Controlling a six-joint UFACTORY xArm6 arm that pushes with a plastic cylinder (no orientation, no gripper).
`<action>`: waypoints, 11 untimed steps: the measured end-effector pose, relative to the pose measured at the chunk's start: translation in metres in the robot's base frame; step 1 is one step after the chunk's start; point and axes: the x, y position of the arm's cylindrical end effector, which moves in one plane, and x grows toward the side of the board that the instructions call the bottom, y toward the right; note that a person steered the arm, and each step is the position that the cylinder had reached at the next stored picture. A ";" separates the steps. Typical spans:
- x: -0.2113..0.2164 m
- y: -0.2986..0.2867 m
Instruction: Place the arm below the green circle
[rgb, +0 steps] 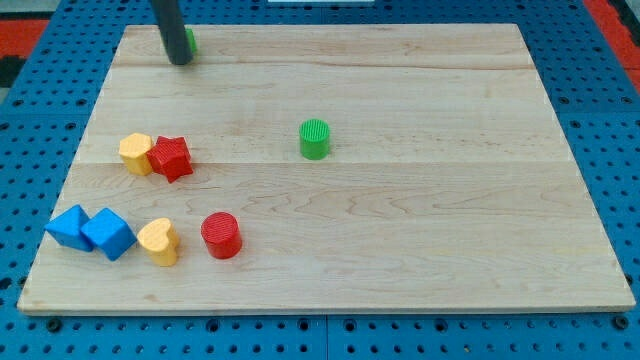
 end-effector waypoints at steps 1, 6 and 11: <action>0.001 0.016; 0.083 0.071; 0.145 0.079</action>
